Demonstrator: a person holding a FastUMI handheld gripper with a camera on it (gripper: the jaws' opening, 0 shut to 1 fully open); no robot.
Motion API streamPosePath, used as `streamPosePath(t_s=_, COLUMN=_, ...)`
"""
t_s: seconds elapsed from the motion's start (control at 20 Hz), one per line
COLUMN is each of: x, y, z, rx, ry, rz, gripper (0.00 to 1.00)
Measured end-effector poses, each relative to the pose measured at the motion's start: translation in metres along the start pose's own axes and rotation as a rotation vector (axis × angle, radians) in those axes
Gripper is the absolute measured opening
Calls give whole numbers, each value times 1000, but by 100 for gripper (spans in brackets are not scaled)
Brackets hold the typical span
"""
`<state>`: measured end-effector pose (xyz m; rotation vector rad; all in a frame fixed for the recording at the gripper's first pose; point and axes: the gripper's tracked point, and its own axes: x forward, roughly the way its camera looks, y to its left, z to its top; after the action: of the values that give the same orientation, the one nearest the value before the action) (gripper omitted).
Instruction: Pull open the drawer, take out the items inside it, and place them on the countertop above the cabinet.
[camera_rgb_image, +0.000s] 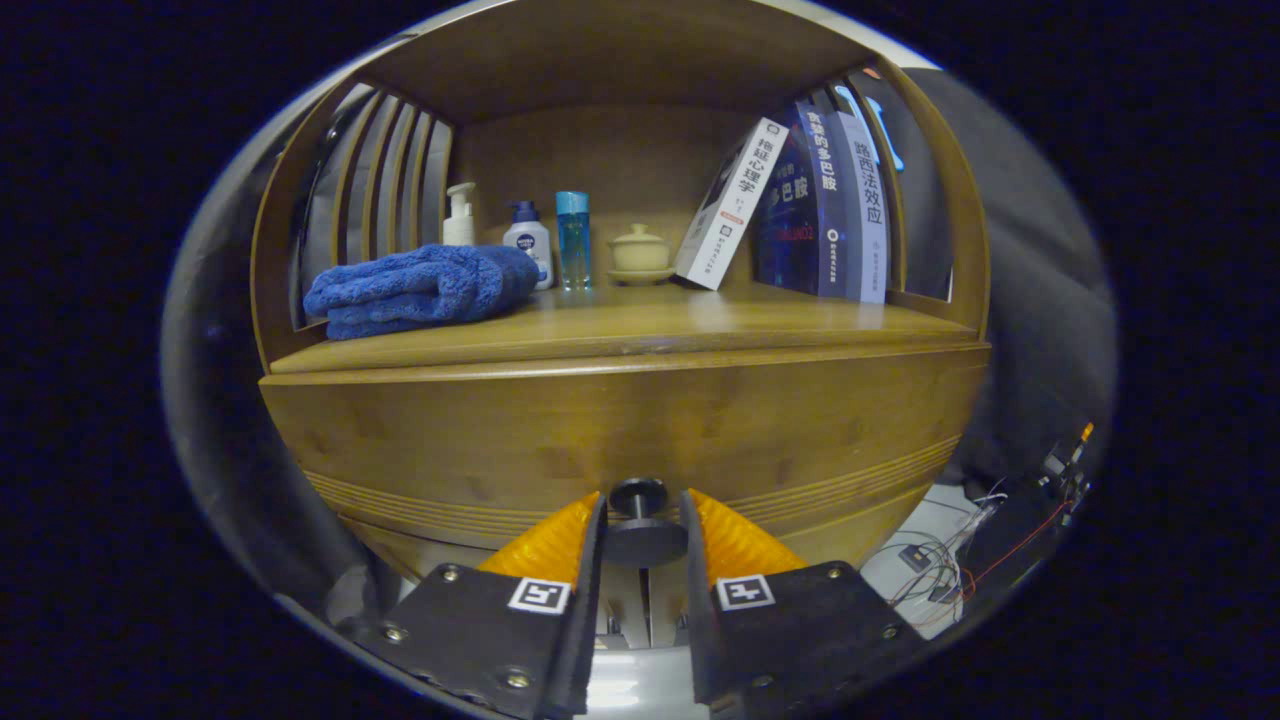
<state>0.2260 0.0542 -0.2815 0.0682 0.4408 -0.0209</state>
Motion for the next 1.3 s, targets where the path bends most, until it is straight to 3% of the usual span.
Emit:
streamPosePath(t_s=0.25, x=-11, y=-2, z=-5, rx=-16, ry=32, rz=-12, gripper=33)
streamPosePath(t_s=0.9, x=-122, y=-18, z=-45, rx=14, ry=16, rz=-115, gripper=32)
streamPosePath(t_s=1.3, x=-161, y=-23, z=-66, rx=57, ry=48, rz=-169, gripper=33)
